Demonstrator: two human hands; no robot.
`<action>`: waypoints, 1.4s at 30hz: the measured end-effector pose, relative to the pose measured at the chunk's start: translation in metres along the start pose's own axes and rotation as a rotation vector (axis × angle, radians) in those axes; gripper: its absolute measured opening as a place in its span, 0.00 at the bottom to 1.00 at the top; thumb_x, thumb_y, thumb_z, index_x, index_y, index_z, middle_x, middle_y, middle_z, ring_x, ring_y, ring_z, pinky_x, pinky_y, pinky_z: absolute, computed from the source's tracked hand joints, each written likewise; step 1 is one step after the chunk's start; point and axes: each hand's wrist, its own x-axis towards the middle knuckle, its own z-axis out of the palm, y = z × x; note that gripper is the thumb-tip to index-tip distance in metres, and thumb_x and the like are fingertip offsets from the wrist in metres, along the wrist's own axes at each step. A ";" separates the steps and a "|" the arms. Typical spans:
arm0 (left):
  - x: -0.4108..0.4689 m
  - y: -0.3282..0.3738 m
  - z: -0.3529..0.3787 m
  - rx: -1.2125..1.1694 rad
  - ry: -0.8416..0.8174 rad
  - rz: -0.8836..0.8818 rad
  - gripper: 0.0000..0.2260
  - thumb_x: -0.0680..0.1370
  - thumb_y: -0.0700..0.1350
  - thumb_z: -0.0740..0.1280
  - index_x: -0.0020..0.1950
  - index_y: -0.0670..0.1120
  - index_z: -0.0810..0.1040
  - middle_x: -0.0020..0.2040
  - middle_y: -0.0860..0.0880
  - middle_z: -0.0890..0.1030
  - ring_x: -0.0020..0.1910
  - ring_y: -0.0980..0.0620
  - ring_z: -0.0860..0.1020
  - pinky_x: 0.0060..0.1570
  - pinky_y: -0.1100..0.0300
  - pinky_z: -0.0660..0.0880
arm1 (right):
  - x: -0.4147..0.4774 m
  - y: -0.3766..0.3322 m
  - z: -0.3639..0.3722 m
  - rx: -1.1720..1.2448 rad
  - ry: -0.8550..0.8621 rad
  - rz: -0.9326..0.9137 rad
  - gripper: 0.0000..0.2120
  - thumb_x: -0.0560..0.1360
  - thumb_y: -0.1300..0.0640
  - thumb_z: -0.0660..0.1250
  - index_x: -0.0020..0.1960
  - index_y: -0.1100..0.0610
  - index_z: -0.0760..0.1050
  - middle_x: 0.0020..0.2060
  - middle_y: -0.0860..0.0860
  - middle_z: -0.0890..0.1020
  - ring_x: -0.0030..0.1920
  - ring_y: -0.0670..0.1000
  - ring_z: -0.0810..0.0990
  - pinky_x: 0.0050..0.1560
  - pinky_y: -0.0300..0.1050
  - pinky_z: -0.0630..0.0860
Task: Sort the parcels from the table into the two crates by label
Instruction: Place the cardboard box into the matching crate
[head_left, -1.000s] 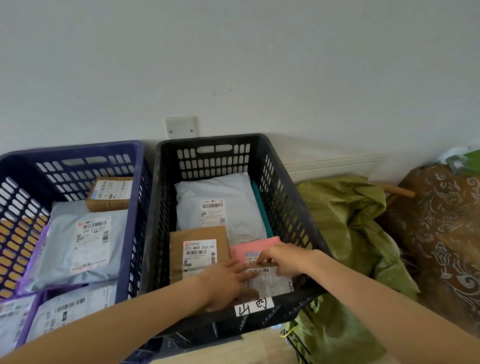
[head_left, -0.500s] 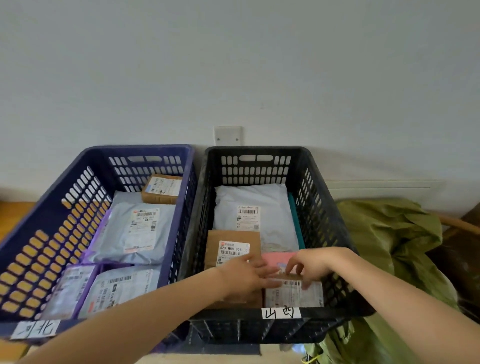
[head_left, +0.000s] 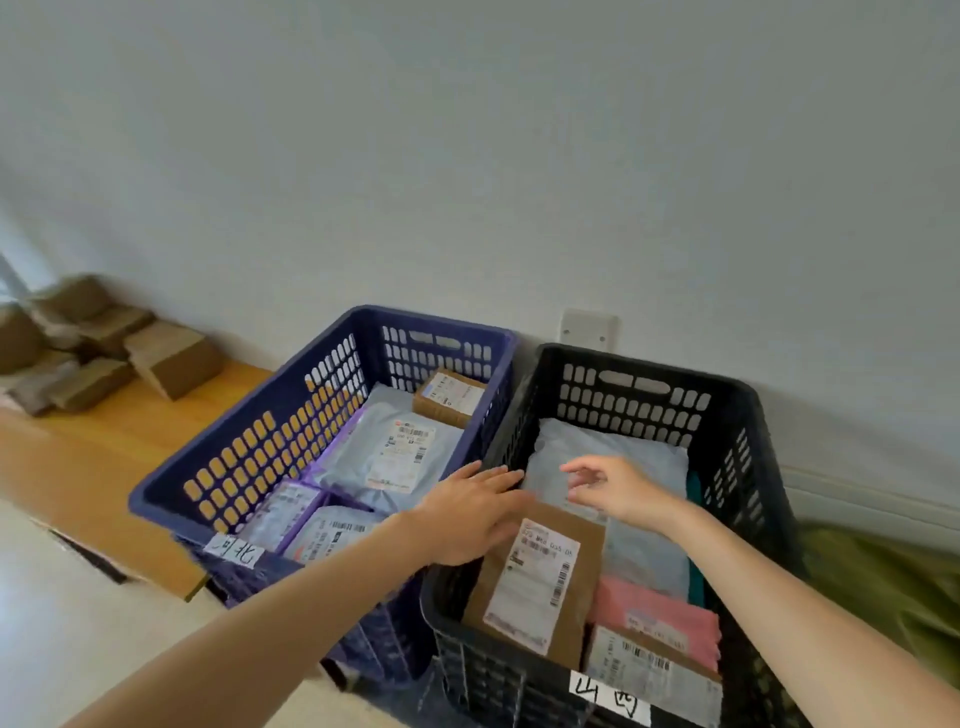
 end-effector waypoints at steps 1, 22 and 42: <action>-0.007 -0.005 -0.002 -0.018 0.037 -0.049 0.22 0.84 0.53 0.51 0.78 0.54 0.56 0.79 0.50 0.54 0.78 0.51 0.52 0.75 0.52 0.47 | 0.005 -0.009 0.004 0.022 0.017 -0.032 0.18 0.76 0.57 0.69 0.65 0.53 0.74 0.57 0.52 0.78 0.58 0.49 0.78 0.63 0.47 0.74; -0.255 -0.219 -0.019 -0.369 0.509 -0.752 0.23 0.82 0.51 0.59 0.76 0.55 0.59 0.75 0.53 0.63 0.69 0.50 0.70 0.63 0.52 0.72 | 0.122 -0.290 0.204 0.322 0.064 -0.382 0.14 0.78 0.60 0.66 0.62 0.54 0.74 0.52 0.49 0.79 0.54 0.48 0.79 0.56 0.44 0.77; -0.388 -0.484 0.036 -0.547 0.486 -0.859 0.23 0.82 0.49 0.61 0.77 0.53 0.60 0.75 0.50 0.65 0.71 0.50 0.67 0.64 0.57 0.68 | 0.280 -0.455 0.395 0.320 0.027 -0.205 0.14 0.78 0.60 0.65 0.64 0.57 0.73 0.54 0.52 0.79 0.56 0.51 0.78 0.58 0.51 0.78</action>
